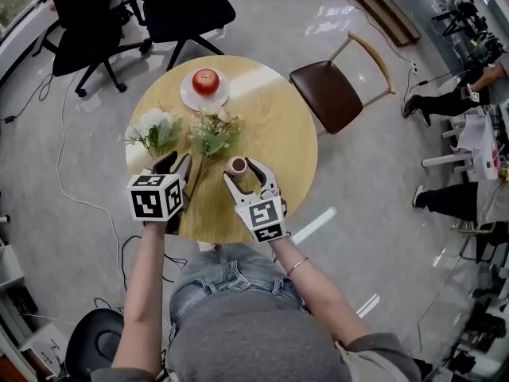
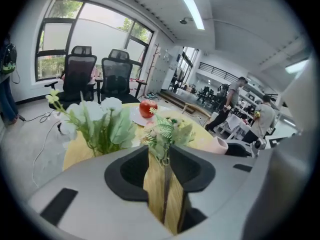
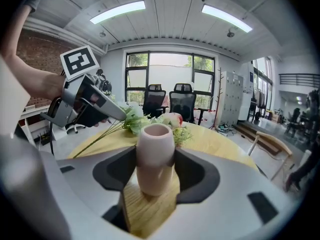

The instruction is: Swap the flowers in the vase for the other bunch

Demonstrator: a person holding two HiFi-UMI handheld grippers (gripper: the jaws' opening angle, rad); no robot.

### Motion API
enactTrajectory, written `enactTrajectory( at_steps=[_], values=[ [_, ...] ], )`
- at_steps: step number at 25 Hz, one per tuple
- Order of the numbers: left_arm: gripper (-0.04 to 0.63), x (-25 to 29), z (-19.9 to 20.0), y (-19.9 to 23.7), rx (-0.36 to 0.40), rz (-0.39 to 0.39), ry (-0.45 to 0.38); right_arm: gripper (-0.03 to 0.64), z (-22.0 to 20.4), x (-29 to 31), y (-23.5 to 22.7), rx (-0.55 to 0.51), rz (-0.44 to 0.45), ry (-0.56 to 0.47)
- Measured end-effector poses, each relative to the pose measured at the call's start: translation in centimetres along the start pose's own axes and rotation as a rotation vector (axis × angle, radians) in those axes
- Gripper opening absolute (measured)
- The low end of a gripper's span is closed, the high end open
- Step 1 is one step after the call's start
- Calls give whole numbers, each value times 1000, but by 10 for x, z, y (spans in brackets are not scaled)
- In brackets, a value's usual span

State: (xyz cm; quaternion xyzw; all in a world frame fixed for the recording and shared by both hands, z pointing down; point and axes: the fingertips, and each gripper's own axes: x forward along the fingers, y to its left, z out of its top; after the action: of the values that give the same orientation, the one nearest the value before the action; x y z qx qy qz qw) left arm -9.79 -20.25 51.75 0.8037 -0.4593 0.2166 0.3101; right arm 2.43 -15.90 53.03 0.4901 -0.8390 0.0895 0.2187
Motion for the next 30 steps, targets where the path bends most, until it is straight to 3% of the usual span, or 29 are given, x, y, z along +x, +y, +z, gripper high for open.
enactTrajectory(
  at_steps=[6,20,30],
  values=[
    [148,34,-11,-31,50,-69,97,245,-1,-1,0,9,2,1],
    [164,78,-35,-33,133,-22,249,245,1,-1,-4,-4,12,3],
    [138,92,-43,-28,127,-28,322,245,0,0,-4,-1,17,7]
  ],
)
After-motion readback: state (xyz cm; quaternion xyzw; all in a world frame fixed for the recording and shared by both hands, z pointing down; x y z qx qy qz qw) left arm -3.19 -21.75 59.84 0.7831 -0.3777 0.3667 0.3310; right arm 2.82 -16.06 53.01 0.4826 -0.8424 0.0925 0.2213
